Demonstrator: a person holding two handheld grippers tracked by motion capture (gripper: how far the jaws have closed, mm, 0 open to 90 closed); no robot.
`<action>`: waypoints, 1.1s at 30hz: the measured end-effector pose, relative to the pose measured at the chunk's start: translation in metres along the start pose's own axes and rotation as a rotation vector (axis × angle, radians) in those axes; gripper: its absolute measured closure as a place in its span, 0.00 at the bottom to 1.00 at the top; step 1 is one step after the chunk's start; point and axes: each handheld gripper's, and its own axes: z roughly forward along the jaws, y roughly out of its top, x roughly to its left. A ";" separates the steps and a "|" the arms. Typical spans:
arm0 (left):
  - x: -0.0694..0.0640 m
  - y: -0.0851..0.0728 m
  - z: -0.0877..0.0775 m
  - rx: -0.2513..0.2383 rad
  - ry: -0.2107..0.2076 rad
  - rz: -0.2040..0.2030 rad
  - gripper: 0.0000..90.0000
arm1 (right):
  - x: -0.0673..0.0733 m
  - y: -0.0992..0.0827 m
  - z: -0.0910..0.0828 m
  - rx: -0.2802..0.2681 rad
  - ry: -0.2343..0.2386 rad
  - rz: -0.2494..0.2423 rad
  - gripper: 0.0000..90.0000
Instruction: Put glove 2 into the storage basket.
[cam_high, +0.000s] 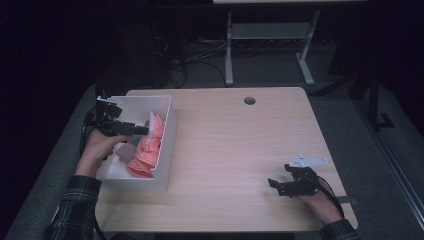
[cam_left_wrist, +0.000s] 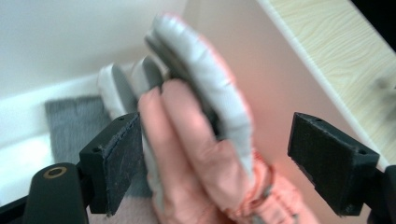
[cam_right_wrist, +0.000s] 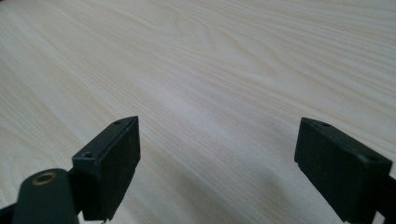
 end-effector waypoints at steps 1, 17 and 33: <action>-0.002 0.002 -0.001 0.000 -0.001 0.010 0.20 | 0.000 0.000 0.000 0.001 0.001 0.003 0.16; -0.072 0.030 -0.003 -0.073 -0.055 0.178 0.19 | 0.001 0.001 0.001 0.005 0.001 -0.014 0.16; -0.157 0.039 0.032 -0.091 -0.150 0.301 0.19 | 0.003 0.001 0.000 -0.003 0.005 -0.015 0.16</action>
